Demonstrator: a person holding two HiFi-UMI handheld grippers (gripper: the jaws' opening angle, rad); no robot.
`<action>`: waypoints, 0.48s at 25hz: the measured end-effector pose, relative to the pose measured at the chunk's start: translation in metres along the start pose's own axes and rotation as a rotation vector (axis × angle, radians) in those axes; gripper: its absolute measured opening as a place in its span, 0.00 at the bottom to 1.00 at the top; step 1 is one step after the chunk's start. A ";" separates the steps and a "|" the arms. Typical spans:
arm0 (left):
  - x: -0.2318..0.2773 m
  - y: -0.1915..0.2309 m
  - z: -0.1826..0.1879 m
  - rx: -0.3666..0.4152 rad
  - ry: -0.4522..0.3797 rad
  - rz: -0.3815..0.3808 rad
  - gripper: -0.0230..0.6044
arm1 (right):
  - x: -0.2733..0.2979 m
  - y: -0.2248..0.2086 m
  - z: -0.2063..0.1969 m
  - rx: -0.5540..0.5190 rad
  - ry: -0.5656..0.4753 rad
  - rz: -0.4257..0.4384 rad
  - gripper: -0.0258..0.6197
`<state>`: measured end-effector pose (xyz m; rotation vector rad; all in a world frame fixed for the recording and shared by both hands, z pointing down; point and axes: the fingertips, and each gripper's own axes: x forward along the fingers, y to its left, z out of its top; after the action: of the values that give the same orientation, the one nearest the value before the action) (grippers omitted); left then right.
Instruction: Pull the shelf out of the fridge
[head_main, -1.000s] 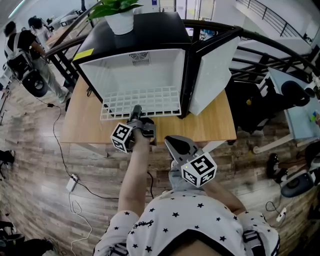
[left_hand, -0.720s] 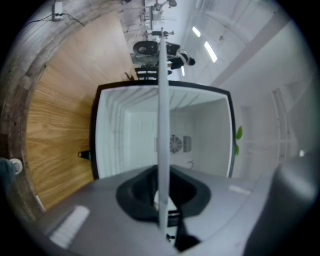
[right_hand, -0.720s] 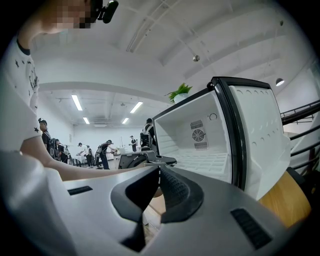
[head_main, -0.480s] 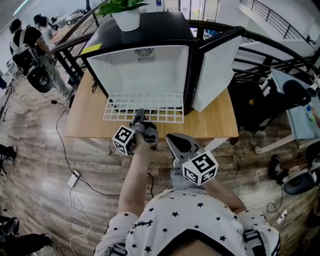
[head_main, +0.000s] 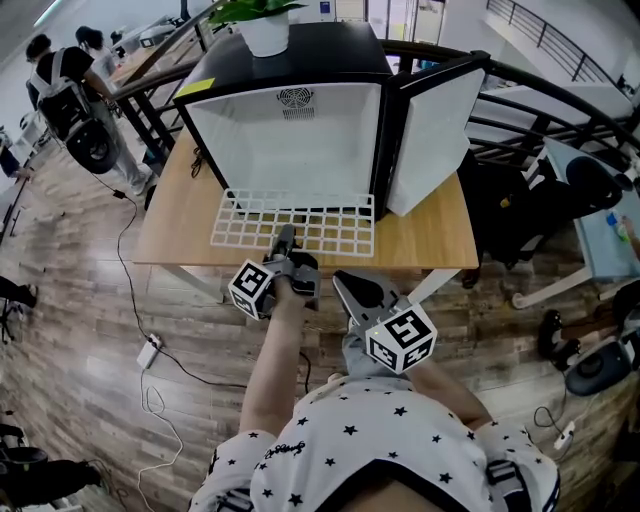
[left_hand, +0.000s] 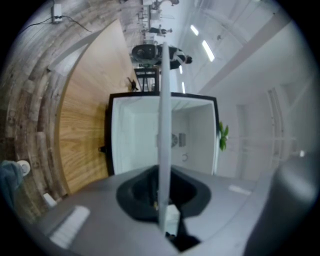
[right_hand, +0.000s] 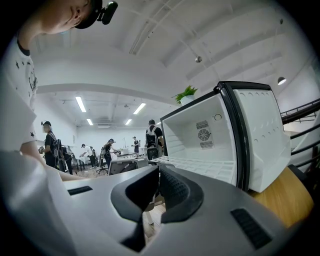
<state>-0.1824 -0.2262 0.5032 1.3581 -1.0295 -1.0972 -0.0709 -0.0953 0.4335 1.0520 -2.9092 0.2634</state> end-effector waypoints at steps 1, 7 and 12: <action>-0.002 -0.001 -0.003 0.001 0.001 -0.001 0.08 | -0.003 -0.001 0.000 0.002 0.000 -0.001 0.08; -0.025 -0.004 -0.013 -0.002 -0.008 -0.001 0.08 | -0.016 0.002 0.000 0.008 -0.001 0.004 0.08; -0.046 -0.004 -0.012 -0.011 -0.022 -0.003 0.08 | -0.023 0.007 0.000 0.011 -0.002 0.013 0.07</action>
<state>-0.1801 -0.1788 0.5028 1.3420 -1.0366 -1.1203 -0.0575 -0.0751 0.4298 1.0352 -2.9212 0.2794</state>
